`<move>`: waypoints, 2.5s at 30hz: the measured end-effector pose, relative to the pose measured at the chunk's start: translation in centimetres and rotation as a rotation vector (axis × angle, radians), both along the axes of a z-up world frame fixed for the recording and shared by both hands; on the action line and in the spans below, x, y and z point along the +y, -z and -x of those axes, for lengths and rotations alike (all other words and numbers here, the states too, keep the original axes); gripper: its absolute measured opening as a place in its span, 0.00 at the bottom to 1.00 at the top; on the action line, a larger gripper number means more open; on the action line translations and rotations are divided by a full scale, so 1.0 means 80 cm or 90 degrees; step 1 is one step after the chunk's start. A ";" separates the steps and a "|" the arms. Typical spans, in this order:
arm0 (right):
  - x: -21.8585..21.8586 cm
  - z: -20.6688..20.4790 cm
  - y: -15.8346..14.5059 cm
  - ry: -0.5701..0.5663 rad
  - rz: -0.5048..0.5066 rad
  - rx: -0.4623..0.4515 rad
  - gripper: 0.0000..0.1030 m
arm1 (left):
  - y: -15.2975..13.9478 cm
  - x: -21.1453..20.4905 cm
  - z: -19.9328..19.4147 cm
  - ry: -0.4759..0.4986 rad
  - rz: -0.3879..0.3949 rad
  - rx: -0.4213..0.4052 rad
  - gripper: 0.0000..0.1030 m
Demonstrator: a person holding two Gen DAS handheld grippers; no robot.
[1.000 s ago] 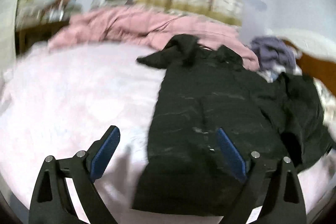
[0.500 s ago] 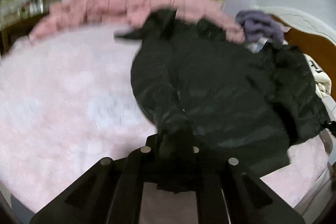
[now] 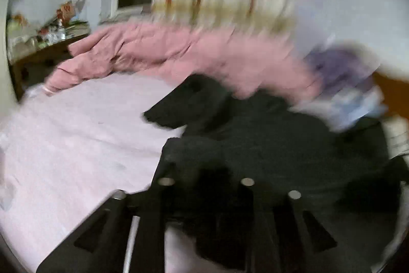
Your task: Fold large clothes
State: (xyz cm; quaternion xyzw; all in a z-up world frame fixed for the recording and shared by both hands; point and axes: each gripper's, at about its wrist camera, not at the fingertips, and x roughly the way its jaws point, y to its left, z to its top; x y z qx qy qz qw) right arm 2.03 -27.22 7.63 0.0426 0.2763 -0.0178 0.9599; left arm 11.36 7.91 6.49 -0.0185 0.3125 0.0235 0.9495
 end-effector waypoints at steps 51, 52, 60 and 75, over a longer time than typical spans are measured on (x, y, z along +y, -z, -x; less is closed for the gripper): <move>-0.029 0.177 0.077 0.097 -0.053 -0.021 0.67 | 0.012 0.038 0.292 0.112 -0.073 -0.213 0.68; -0.027 0.185 0.061 0.102 -0.043 -0.070 0.77 | 0.003 0.030 0.288 0.133 -0.067 -0.220 0.68; 0.007 0.107 0.020 -0.097 -0.120 -0.030 0.83 | 0.027 -0.015 0.156 0.185 -0.012 -0.034 0.80; 0.061 0.026 0.080 -0.153 -0.092 0.091 0.76 | 0.095 0.023 0.153 0.106 -0.002 -0.037 0.81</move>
